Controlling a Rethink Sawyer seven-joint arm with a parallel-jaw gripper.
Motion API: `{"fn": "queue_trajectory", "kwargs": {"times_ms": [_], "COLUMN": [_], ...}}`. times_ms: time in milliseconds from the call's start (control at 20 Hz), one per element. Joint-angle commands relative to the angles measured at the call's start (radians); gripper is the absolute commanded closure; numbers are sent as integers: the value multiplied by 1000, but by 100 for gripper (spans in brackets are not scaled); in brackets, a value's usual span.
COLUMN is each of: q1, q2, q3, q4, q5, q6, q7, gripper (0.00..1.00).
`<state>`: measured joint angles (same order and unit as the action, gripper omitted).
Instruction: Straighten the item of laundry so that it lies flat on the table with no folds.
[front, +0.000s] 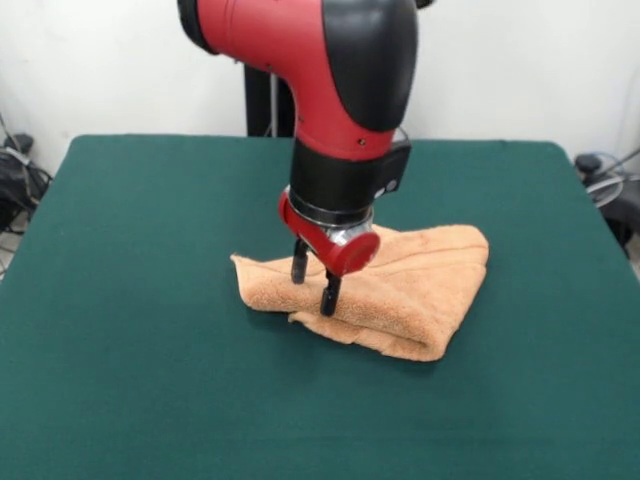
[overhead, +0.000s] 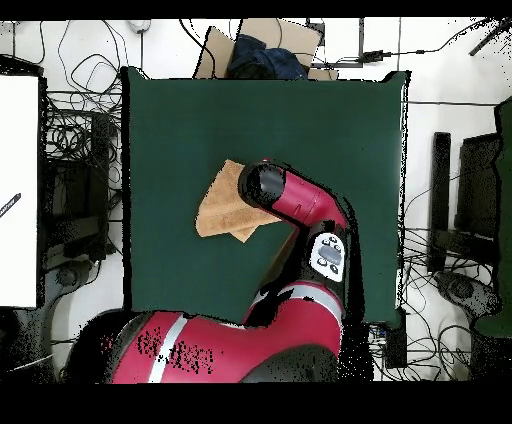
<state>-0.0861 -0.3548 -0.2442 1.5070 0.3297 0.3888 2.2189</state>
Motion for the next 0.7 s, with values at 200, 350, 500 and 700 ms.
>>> {"fn": "queue_trajectory", "kwargs": {"times_ms": [200,350,500,700], "q1": [15,27,34,26], "q2": [56,79,117,149], "q3": [85,72,58,69], "q4": [-56,-79,-117,-128], "q5": [-55,-52,-50,-44], "q6": [-65,-63,-65,-84], "q7": [59,68,74,79], "gripper": [0,0,0,0]}}
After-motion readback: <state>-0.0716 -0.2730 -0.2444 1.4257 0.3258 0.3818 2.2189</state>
